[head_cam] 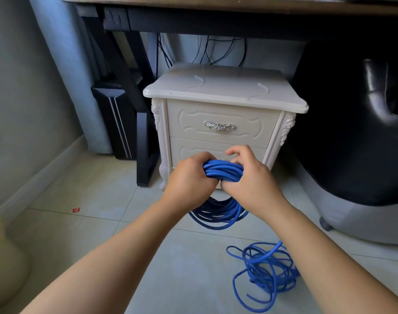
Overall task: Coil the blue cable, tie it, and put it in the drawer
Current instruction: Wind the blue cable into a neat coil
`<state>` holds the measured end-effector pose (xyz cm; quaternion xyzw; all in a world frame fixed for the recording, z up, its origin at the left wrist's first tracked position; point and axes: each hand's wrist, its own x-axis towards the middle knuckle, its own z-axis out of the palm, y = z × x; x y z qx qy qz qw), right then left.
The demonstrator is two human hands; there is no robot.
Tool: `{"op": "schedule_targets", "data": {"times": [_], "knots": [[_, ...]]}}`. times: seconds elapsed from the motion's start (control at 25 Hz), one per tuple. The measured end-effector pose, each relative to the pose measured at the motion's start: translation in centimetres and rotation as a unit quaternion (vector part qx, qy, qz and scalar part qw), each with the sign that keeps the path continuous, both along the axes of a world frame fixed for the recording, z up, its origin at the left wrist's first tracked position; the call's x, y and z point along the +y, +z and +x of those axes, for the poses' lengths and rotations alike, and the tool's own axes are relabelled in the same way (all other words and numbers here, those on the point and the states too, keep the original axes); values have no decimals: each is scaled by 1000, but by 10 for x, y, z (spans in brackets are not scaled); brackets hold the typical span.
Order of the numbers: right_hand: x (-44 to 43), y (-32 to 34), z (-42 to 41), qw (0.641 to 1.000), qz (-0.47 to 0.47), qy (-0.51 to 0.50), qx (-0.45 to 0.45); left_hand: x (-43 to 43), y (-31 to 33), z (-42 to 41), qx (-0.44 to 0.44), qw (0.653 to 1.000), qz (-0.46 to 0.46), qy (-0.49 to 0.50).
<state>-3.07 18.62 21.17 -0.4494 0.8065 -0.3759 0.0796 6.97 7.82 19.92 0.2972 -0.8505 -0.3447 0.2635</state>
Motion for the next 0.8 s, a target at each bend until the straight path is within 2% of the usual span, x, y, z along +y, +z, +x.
{"op": "schedule_targets", "data": {"times": [0.16, 0.28, 0.36, 0.44, 0.68, 0.72, 0.8], "knots": [[4, 3, -6, 999, 44, -24, 20, -1, -1, -1, 41, 991, 122, 37], [6, -5, -7, 997, 55, -42, 41, -4, 1, -2, 107, 963, 235, 78], [5, -10, -3, 999, 10, -48, -10, -6, 3, -3, 163, 927, 320, 111], [3, -16, 5, 992, -57, -51, -104, -6, 5, -4, 202, 892, 383, 133], [-4, -27, 15, 940, -181, -33, -286, 2, 7, -6, 253, 826, 479, 155], [-5, -30, 15, 933, -196, -35, -300, 4, 7, -5, 256, 821, 489, 146], [-7, -34, 10, 920, -217, -58, -320, 6, 7, -3, 227, 834, 492, 108]]}}
